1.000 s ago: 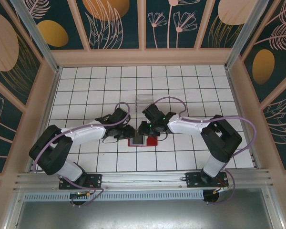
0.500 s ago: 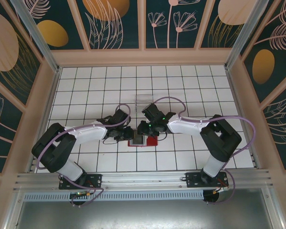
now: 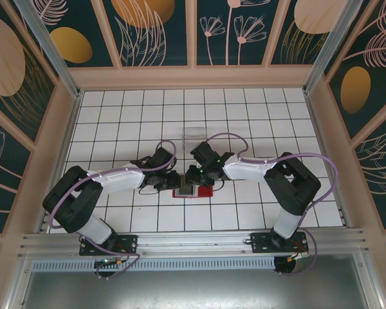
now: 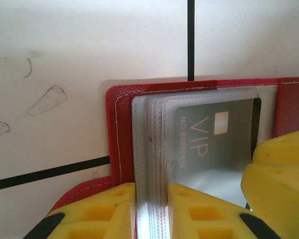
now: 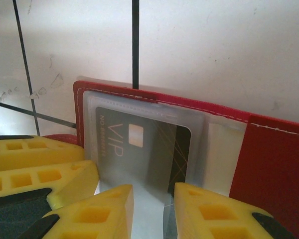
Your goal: Take the credit cards out of the card holder
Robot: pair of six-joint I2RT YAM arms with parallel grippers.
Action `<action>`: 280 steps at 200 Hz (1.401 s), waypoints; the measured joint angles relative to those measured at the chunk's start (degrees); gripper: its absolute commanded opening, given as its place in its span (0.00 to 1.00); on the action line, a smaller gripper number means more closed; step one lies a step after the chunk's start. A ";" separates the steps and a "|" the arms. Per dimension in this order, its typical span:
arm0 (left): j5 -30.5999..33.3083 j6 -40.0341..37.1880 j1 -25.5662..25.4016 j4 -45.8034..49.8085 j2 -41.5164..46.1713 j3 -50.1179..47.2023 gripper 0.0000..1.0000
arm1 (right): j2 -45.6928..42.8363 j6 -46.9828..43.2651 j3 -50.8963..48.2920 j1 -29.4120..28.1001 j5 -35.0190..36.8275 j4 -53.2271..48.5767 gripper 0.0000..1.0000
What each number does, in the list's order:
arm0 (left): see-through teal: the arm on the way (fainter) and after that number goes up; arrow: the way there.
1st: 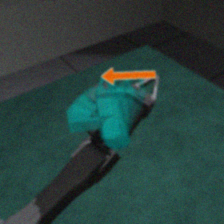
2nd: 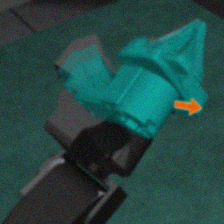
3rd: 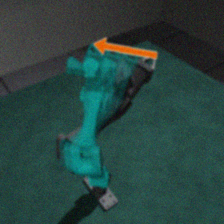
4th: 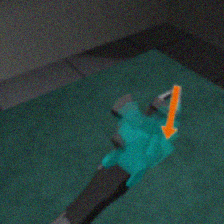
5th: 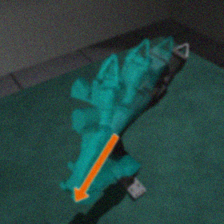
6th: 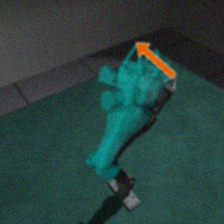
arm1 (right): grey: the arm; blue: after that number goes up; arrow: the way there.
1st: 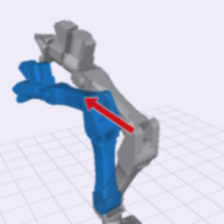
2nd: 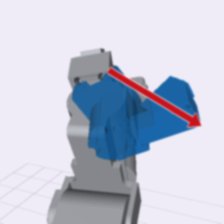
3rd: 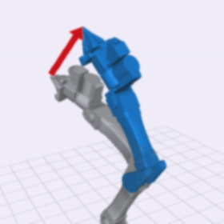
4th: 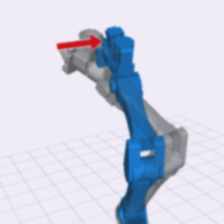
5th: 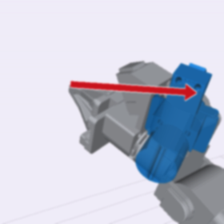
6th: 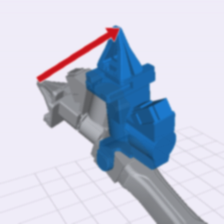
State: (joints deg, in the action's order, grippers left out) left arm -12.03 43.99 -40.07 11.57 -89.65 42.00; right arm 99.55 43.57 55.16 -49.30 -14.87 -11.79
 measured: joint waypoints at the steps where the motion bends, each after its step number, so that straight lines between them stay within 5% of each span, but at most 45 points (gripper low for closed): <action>1: 0.00 0.00 0.00 0.00 0.00 0.00 0.24 | 0.00 0.00 0.00 0.00 0.00 0.00 0.29; 177: 0.07 0.00 0.00 0.00 0.02 0.00 0.21 | -1.64 -0.20 0.02 -0.35 3.19 -2.05 0.29; 280: 0.26 -0.04 0.00 0.46 -0.42 0.50 0.21 | -3.04 1.51 -7.39 1.97 -0.22 6.16 0.27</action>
State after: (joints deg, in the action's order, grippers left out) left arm -11.77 43.94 -40.07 12.03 -90.06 42.50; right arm 96.51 45.08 47.77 -47.33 -15.09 -5.63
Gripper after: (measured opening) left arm 0.208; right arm 0.274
